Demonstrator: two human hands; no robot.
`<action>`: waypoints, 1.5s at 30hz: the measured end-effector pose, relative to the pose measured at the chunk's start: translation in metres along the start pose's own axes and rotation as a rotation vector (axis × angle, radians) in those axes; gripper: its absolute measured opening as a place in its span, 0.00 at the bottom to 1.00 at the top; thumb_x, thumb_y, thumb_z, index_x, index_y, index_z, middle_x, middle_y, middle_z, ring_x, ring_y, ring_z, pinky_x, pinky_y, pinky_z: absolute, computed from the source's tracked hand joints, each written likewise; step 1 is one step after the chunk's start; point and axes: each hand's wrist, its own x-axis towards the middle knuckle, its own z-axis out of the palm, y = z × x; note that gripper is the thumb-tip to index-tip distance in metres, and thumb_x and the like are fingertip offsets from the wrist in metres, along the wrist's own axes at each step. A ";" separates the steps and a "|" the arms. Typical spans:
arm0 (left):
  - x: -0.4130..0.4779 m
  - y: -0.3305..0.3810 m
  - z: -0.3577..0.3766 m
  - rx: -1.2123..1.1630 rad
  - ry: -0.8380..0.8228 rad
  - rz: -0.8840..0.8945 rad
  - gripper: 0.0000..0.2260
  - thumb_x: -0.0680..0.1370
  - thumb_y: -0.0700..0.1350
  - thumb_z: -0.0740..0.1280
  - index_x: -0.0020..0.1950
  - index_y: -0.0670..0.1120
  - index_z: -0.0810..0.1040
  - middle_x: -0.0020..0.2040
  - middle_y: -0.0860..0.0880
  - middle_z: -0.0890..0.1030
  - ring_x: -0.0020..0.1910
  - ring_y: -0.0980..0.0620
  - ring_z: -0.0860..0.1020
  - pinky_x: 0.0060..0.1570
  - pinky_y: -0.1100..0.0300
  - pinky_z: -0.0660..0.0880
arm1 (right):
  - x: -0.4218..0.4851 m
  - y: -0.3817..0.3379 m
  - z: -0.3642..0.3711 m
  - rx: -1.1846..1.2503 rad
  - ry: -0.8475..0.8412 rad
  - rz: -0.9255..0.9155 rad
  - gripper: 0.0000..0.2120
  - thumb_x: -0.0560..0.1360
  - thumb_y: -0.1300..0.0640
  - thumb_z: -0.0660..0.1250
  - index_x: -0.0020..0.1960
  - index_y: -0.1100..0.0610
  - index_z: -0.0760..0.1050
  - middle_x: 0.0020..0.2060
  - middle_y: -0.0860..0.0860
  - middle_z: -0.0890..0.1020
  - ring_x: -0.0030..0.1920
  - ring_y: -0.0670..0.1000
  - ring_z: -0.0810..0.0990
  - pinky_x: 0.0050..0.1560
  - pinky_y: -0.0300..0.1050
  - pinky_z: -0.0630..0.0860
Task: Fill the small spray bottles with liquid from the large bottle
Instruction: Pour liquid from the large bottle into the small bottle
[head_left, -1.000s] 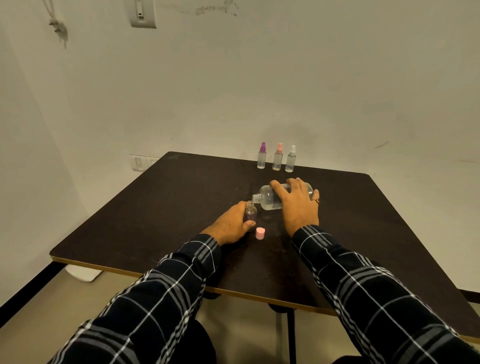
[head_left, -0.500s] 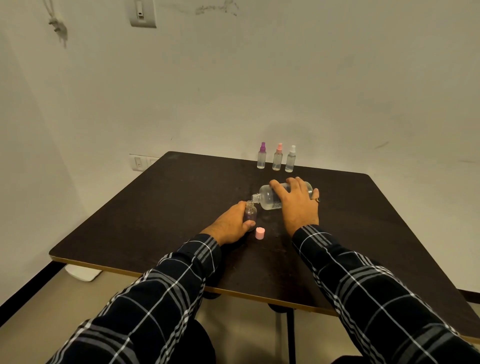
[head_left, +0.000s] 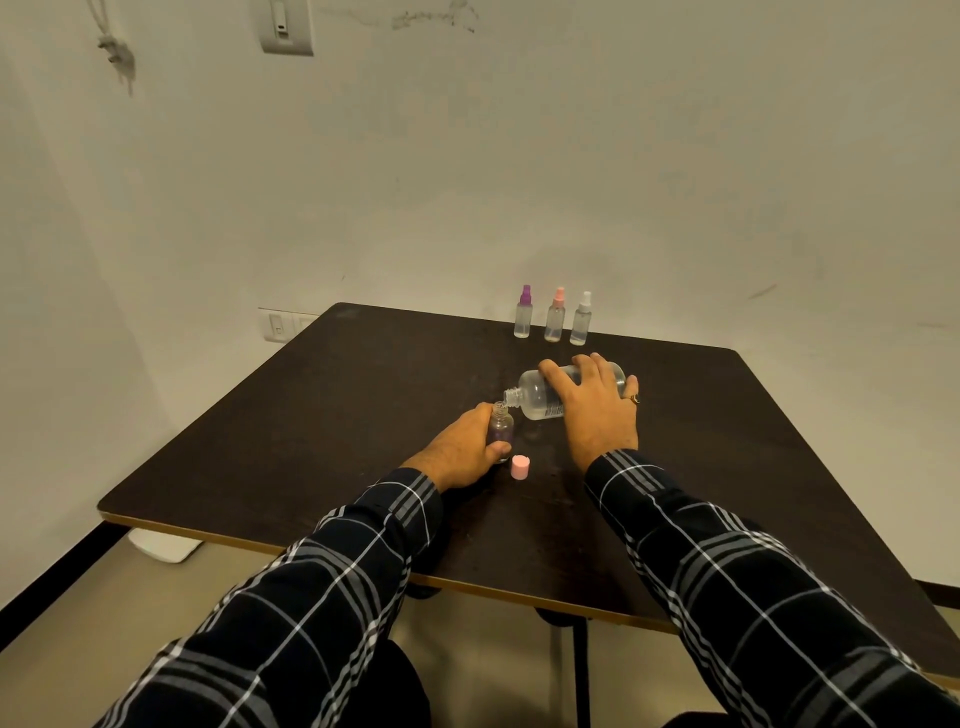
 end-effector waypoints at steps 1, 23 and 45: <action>0.000 0.000 0.000 0.002 0.001 0.001 0.21 0.81 0.50 0.67 0.72 0.48 0.66 0.66 0.47 0.75 0.61 0.50 0.76 0.65 0.50 0.74 | 0.000 0.000 0.000 0.003 -0.001 0.000 0.39 0.74 0.58 0.73 0.76 0.41 0.56 0.75 0.56 0.60 0.78 0.59 0.52 0.73 0.72 0.54; 0.000 -0.001 0.000 0.004 0.001 -0.006 0.21 0.81 0.49 0.67 0.72 0.47 0.66 0.67 0.47 0.74 0.62 0.49 0.76 0.66 0.50 0.73 | -0.002 -0.003 -0.003 -0.008 0.012 0.001 0.39 0.74 0.59 0.73 0.76 0.41 0.56 0.75 0.56 0.60 0.78 0.59 0.51 0.73 0.72 0.53; -0.001 0.002 -0.001 -0.015 -0.011 -0.022 0.22 0.81 0.49 0.67 0.73 0.48 0.65 0.68 0.47 0.73 0.64 0.49 0.75 0.67 0.50 0.73 | -0.001 -0.004 -0.007 -0.024 0.004 -0.012 0.39 0.74 0.58 0.74 0.75 0.40 0.55 0.75 0.56 0.60 0.78 0.59 0.50 0.73 0.72 0.52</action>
